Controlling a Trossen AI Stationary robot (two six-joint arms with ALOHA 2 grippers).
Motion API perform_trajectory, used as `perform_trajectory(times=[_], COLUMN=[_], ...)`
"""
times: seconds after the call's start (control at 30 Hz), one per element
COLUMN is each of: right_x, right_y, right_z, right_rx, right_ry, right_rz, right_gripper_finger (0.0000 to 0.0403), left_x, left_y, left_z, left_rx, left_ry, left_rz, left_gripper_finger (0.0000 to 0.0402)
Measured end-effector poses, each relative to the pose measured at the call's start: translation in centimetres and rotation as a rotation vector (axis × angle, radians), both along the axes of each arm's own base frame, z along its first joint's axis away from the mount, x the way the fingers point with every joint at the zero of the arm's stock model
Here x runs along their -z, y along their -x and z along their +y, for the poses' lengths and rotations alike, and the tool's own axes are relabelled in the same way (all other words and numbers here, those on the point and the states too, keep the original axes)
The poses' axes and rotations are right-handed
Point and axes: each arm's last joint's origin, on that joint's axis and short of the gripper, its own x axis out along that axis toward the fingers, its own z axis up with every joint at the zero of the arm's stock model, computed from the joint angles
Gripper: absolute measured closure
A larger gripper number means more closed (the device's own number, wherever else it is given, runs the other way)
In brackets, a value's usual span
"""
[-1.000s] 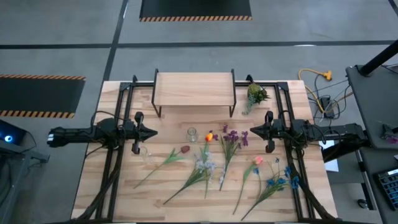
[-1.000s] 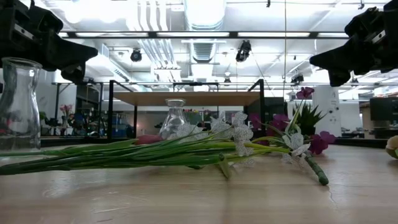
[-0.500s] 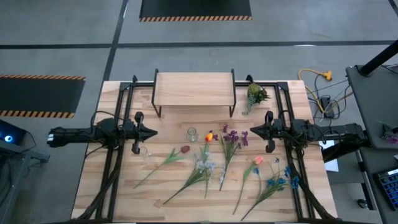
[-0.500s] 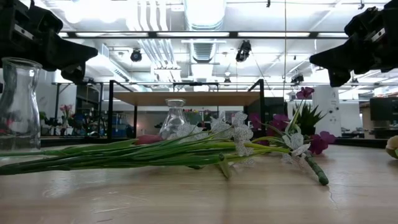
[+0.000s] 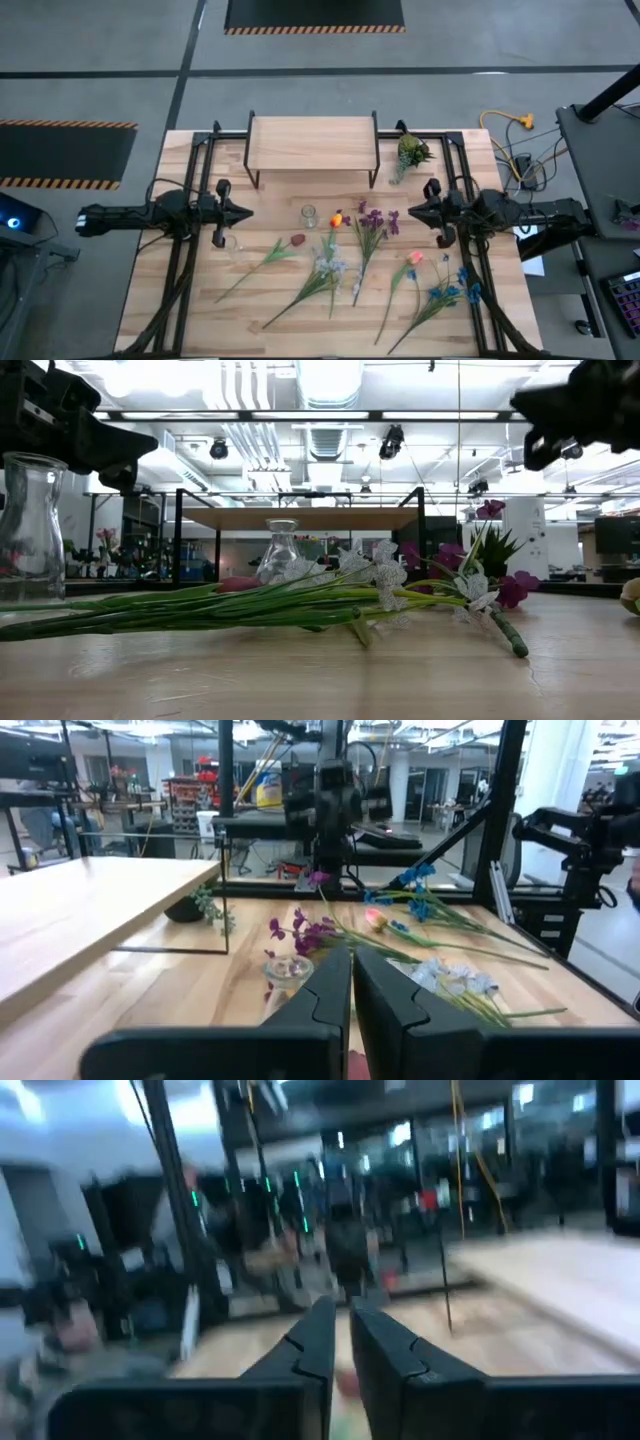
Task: Pick and place flowers into a vace then onto a shelf
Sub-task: Put the purple flowers into the right transparent vase
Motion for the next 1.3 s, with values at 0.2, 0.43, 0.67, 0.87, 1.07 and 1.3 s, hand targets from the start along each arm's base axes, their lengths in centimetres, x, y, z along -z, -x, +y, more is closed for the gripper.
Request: perform_trajectory(times=[0.2,0.43,0.67,0.87,1.07,1.3], right_x=[0.0,-2.5,-6.6,-7.6,-8.5,-9.7], right_y=[-0.2,-1.0,-3.4,-6.3,-8.9,-11.0], right_z=[-0.3,-0.5,-0.4,-0.6,0.5,3.1], right_rx=[0.076,0.165,0.193,0.352,0.344,0.381], right_ry=[-0.087,-0.197,-0.167,-0.375,-0.516,-0.573], right_rz=[0.081,0.111,0.174,0.372,0.488,0.630], right_gripper_finger=[0.0292,0.0210,0.0203,0.0213,0.0216,0.0216], left_x=[-0.1,-0.1,-0.1,-0.1,0.0,0.0], left_y=[0.0,0.0,0.0,0.0,0.0,0.0], left_z=[0.0,0.0,0.0,0.0,0.0,0.0], left_rx=[0.000,0.000,-0.001,-0.001,-0.001,-0.001], left_ry=[-0.002,-0.002,-0.002,-0.002,-0.002,-0.002], left_rz=[-0.008,-0.007,-0.008,-0.015,-0.003,0.005], left_gripper_finger=[0.0402,0.0402,0.0402,0.0402,0.0402,0.0402])
